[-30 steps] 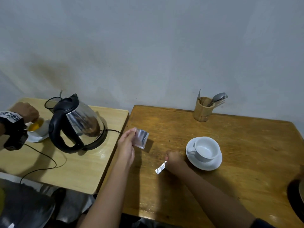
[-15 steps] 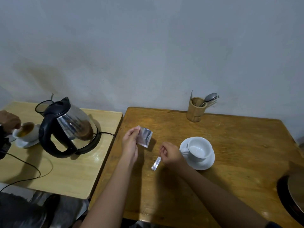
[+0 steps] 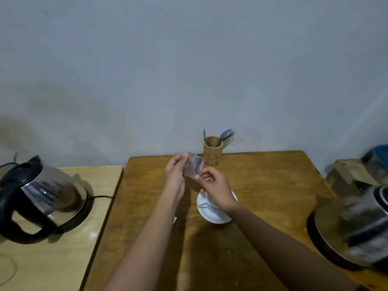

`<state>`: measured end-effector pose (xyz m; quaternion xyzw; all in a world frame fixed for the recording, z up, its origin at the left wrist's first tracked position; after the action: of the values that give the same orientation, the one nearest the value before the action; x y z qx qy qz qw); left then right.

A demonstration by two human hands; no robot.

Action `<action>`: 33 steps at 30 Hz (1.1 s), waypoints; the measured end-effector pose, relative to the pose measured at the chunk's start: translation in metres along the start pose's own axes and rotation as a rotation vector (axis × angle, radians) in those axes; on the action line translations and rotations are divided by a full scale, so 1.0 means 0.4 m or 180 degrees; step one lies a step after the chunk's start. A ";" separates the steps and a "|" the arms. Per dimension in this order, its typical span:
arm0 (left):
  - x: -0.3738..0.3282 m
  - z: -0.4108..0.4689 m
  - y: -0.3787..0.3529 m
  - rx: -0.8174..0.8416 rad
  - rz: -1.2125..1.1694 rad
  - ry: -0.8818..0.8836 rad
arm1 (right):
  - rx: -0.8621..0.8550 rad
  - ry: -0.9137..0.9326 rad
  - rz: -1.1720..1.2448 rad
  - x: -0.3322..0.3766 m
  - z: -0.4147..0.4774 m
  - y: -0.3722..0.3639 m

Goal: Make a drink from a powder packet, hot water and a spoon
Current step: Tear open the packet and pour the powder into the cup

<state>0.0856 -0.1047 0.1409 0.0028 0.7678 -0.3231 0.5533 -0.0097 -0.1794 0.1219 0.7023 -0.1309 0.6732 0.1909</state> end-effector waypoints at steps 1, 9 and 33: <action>0.001 -0.001 -0.018 0.0083 0.0100 -0.0005 | -0.0165 -0.0008 0.0014 0.005 0.000 0.021; 0.009 -0.009 -0.123 0.0974 0.1607 0.0014 | -0.0981 -0.0726 0.1580 0.009 0.001 0.167; 0.088 0.083 -0.194 0.1427 0.3062 0.1137 | -0.0483 -0.1421 0.2231 -0.072 0.023 0.259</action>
<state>0.0720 -0.1951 0.1434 0.5251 0.6742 -0.1841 0.4856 -0.0488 -0.2781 0.1025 0.7278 -0.4491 0.5172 -0.0314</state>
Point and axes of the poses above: each hand's wrist, its own z-axis towards the middle knuckle, its own y-axis out of the back of the hand, x = y × z, the point moved 2 cm from there along z, towards the middle knuckle, and after that the axes turned 8 degrees about x, right-handed, at the moved point
